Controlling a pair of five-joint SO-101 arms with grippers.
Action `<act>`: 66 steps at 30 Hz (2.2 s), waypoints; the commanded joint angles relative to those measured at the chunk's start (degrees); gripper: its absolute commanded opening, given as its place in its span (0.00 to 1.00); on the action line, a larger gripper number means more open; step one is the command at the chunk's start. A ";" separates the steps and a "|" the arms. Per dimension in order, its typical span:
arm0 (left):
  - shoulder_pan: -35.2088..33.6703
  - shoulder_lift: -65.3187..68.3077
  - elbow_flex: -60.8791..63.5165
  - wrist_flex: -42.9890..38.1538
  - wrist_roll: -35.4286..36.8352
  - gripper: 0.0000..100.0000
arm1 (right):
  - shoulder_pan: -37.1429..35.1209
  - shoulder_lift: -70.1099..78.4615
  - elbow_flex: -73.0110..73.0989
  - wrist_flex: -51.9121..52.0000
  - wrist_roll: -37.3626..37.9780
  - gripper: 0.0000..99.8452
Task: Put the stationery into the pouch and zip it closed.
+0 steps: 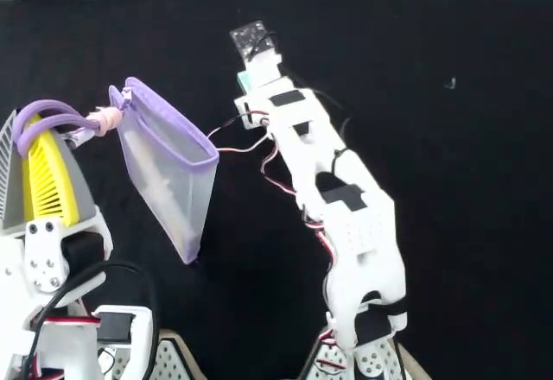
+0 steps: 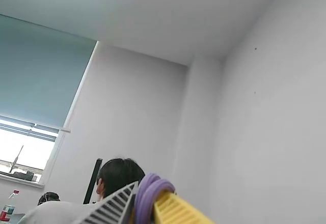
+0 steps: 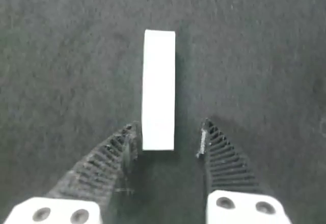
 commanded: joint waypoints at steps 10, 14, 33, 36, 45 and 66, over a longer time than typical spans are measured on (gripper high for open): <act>-0.66 -0.09 1.89 0.18 -0.18 0.03 | 0.26 1.27 -5.14 -1.49 -0.35 0.01; -0.66 -0.70 1.63 -0.18 -0.44 0.03 | 1.58 1.01 -5.14 -0.79 -2.90 0.01; -0.75 -4.31 3.74 -0.18 -0.62 0.03 | -2.81 -42.15 -3.65 17.76 -3.52 0.01; -0.75 -4.31 3.74 -0.18 -0.70 0.03 | -8.09 -51.38 2.77 16.18 -3.52 0.01; -0.75 -4.40 3.65 -0.18 -3.60 0.03 | -17.49 -84.88 49.01 -19.69 -3.16 0.01; -0.66 -4.13 3.30 -0.26 -3.69 0.03 | -30.51 -99.30 79.16 -44.75 -9.93 0.01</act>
